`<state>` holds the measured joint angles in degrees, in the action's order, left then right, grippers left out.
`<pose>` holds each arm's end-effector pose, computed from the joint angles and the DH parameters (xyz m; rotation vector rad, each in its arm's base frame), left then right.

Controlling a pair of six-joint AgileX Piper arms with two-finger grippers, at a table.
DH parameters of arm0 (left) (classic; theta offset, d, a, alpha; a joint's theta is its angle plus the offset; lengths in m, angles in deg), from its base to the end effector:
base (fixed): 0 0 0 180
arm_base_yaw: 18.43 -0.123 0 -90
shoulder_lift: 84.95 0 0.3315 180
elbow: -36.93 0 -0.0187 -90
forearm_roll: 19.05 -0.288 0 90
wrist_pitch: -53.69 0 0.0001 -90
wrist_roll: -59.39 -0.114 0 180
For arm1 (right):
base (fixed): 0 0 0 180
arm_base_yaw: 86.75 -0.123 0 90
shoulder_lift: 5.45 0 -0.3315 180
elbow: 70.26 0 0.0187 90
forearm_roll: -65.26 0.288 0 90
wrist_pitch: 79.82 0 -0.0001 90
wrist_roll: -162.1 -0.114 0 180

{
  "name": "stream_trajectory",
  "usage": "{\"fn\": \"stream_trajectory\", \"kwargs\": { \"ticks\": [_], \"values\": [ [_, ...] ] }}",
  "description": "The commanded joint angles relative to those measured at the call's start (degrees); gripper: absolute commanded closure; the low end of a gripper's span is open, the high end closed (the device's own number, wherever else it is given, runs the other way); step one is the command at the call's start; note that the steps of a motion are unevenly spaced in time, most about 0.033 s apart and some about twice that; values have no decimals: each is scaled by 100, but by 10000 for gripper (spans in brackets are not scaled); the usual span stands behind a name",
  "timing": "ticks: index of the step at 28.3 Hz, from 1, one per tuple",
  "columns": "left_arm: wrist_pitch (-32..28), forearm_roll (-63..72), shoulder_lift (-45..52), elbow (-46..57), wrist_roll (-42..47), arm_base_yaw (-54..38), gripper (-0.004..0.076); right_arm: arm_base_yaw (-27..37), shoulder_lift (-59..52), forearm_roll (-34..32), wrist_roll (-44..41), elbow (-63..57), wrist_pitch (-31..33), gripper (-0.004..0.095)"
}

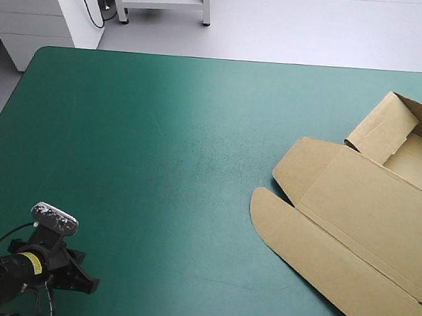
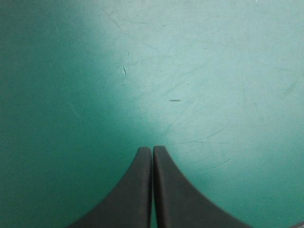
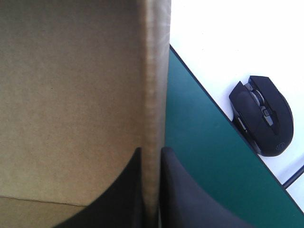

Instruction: Fold the box

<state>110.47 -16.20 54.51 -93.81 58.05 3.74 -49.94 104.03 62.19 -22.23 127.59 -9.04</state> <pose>0.0896 -0.0416 0.2631 0.5049 2.5193 -0.2024 0.3435 -0.2642 0.3375 0.9900 2.6780 -0.1966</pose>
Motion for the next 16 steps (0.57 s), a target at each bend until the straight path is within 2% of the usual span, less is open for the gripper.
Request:
{"fn": "stream_trajectory", "kwargs": {
  "ticks": [1,3,5,14,16],
  "values": [
    [-160,40,-23,-158,-12,13,732,37,-268,-123,-134,156,85,719],
    [-151,50,-23,-158,-12,13,732,37,-268,-111,-40,156,85,604],
    [-163,50,-23,-158,-12,13,732,37,-268,-103,42,156,85,564],
    [-162,50,-23,-158,-12,13,732,37,-566,-100,92,156,85,557],
    [-195,50,-23,-158,-12,13,732,37,-723,186,90,156,85,557]
  ]
}}
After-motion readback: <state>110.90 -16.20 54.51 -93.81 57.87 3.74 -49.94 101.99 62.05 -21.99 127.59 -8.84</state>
